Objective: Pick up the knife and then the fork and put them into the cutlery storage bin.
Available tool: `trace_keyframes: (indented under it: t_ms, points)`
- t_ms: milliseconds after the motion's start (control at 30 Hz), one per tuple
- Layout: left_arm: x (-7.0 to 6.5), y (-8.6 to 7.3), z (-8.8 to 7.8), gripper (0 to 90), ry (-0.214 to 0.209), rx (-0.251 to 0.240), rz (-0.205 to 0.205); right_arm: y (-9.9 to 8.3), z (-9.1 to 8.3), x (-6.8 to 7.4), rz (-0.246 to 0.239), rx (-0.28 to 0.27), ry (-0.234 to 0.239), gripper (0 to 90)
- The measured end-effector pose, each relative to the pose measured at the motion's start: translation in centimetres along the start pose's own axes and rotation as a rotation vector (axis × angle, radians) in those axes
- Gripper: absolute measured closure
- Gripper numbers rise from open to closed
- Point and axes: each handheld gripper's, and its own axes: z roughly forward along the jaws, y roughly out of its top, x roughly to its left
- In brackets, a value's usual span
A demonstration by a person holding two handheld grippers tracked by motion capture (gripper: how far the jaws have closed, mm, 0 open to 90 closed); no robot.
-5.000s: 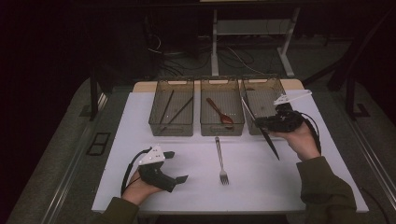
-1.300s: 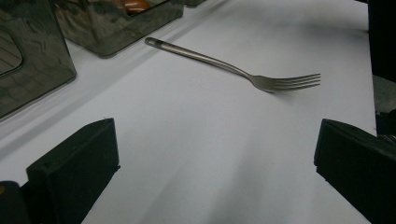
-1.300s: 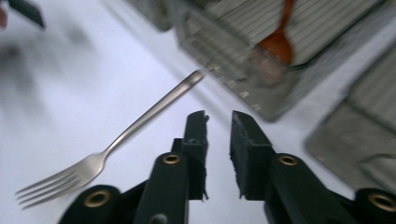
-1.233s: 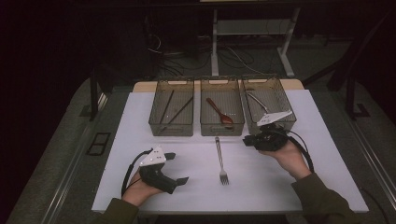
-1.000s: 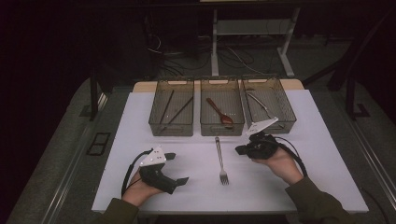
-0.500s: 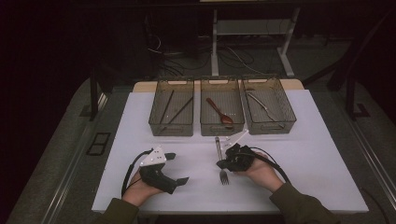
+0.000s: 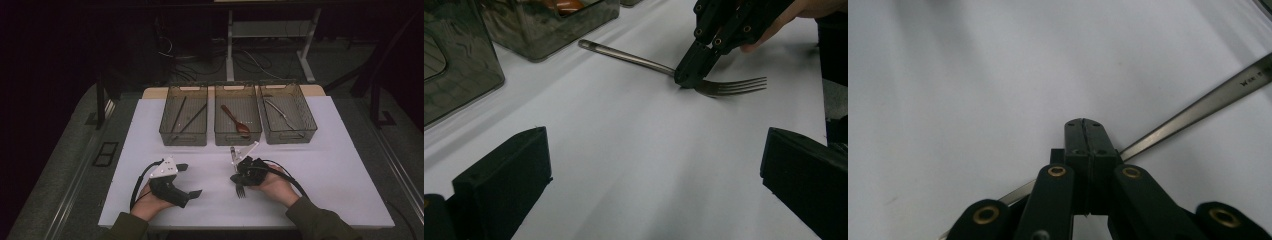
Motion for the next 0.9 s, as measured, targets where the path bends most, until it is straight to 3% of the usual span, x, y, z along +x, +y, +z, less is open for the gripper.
trace_keyframes:
  t_ms: [67, 467, 533, 600, 667, 800, 900]
  points:
    - [0.0, 0.0, 0.0, 0.0, -0.001, -0.006, 0.0, -0.1, -0.1, 0.0, -0.008, 0.007, -0.008, 89.1]
    - [0.0, 0.0, -0.1, 0.0, 0.001, -0.005, -0.001, -1.5, -2.1, -1.7, 0.072, 0.045, -0.046, 89.1]
    - [0.0, 0.0, -0.1, 0.0, 0.001, -0.007, 0.0, -1.9, -2.2, -2.1, 0.068, 0.09, -0.112, 89.1]
    - [0.0, 0.0, -0.1, 0.0, 0.002, -0.005, 0.0, -2.4, -2.5, -2.8, 0.097, 0.078, -0.1, 89.1]
    - [0.0, 0.0, -0.1, 0.0, 0.002, -0.007, -0.003, -2.5, -2.9, -3.2, 0.106, 0.078, -0.126, 89.1]
    - [0.0, 0.0, -0.1, 0.0, 0.001, -0.002, 0.001, -2.2, -3.1, -3.3, 0.162, 0.033, -0.098, 88.5]
    - [0.0, 0.0, -0.1, 0.0, 0.003, -0.008, 0.0, -1.9, -3.1, -3.4, 0.185, 0.021, -0.08, 80.9]
